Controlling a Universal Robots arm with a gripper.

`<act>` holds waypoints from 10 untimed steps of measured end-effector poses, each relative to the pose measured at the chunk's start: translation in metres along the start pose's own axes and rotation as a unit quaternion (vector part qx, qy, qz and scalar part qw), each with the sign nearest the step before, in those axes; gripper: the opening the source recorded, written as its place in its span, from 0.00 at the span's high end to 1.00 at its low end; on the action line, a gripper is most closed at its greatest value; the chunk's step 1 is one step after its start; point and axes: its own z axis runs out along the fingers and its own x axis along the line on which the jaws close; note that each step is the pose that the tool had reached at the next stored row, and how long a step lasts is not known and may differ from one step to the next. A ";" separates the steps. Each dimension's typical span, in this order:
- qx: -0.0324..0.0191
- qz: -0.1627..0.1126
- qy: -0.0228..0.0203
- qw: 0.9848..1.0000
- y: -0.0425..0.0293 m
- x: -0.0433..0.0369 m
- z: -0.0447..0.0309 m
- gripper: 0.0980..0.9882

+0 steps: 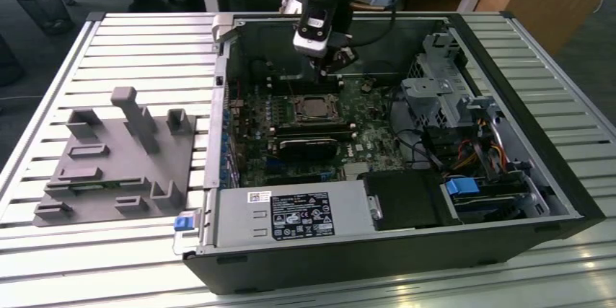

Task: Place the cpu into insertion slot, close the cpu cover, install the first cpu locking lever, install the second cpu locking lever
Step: 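Install the first cpu locking lever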

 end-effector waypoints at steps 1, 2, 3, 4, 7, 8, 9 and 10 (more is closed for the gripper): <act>0.000 -0.009 0.000 1.000 0.0000 0.0000 0.0000 0.99; 0.000 -0.019 0.000 1.000 0.0000 0.0000 0.0001 0.99; 0.000 -0.028 0.001 1.000 0.0000 0.0000 0.0001 0.99; 0.000 -0.037 0.001 0.999 0.0000 0.0000 0.0001 0.99; 0.001 -0.064 0.001 0.998 0.0000 0.0000 0.0003 0.99; 0.001 -0.073 0.001 0.997 0.0000 0.0000 0.0004 0.99; 0.001 -0.082 0.002 0.997 0.0000 0.0000 0.0005 0.99; 0.001 -0.091 0.002 0.996 0.0000 0.0000 0.0005 0.99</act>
